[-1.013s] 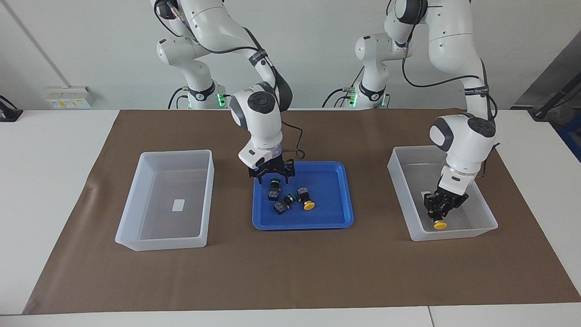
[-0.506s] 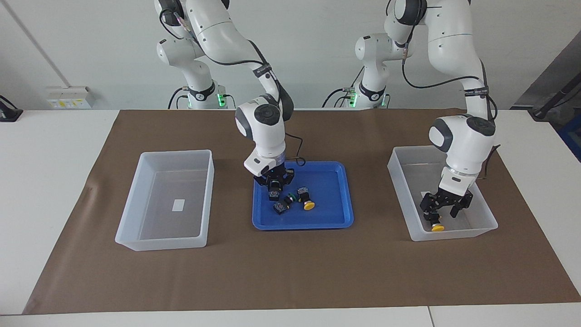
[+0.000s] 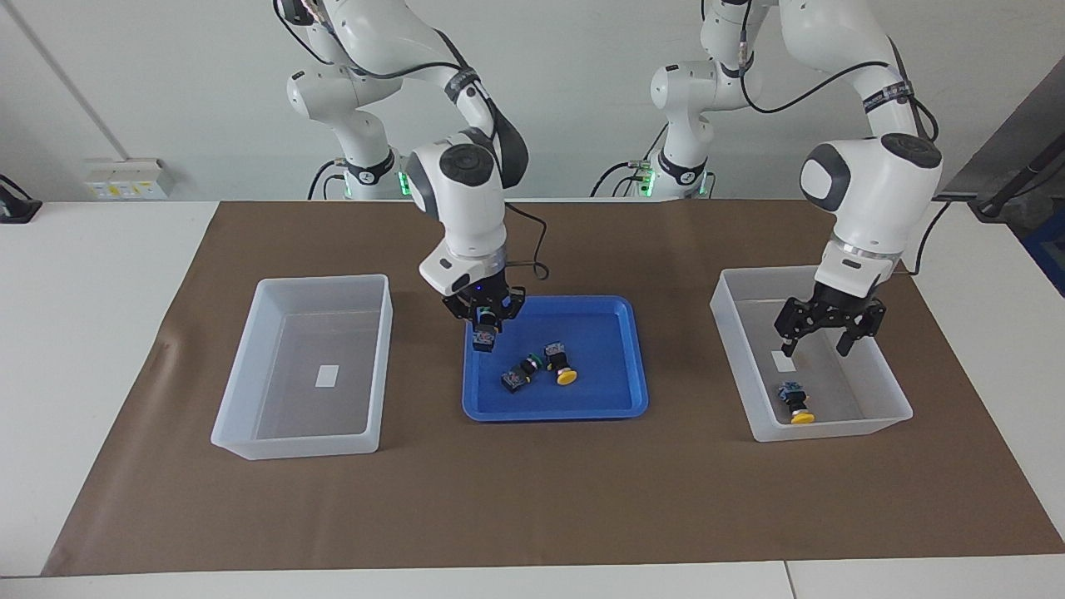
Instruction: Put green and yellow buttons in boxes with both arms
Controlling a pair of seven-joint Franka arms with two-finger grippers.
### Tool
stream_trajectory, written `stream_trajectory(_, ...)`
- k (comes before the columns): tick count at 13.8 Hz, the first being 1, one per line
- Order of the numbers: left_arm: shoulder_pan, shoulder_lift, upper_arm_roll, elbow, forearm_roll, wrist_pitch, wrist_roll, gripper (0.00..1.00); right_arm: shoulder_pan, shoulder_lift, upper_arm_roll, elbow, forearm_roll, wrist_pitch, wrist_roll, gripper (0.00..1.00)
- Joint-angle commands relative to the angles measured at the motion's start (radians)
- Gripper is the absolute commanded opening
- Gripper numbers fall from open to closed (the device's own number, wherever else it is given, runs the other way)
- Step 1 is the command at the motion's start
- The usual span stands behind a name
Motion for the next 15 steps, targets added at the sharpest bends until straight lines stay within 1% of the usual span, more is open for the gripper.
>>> stream_trajectory(1,-0.077,-0.015,0.008,0.008,0.000,-0.043,-0.036,1.00,-0.152,-0.068,0.011,-0.005,0.000,-0.039,-0.176,0.00)
stream_trajectory(3,-0.149,-0.006,0.008,0.002,0.002,-0.037,-0.134,1.00,-0.252,-0.069,0.009,-0.008,0.001,-0.035,-0.360,0.00)
stream_trajectory(6,-0.252,0.001,0.005,-0.022,0.002,0.014,-0.277,1.00,-0.372,-0.068,0.009,-0.051,0.001,-0.015,-0.537,0.00)
stream_trajectory(8,-0.311,0.004,0.003,-0.039,0.000,0.054,-0.366,1.00,-0.421,-0.059,0.011,-0.105,0.003,0.043,-0.583,0.00)
stream_trajectory(10,-0.370,0.021,0.003,-0.058,0.000,0.087,-0.442,1.00,-0.433,-0.030,0.009,-0.134,0.003,0.090,-0.587,0.00)
stream_trajectory(12,-0.452,0.085,0.005,-0.053,0.000,0.123,-0.536,1.00,-0.467,0.016,0.009,-0.142,0.001,0.140,-0.594,0.00)
stream_trajectory(13,-0.476,0.124,0.005,-0.053,0.000,0.184,-0.600,1.00,-0.475,0.026,0.009,-0.155,0.001,0.168,-0.603,0.00)
stream_trajectory(15,-0.504,0.159,0.003,-0.056,0.000,0.227,-0.625,1.00,-0.479,0.049,0.009,-0.169,0.001,0.229,-0.607,0.00)
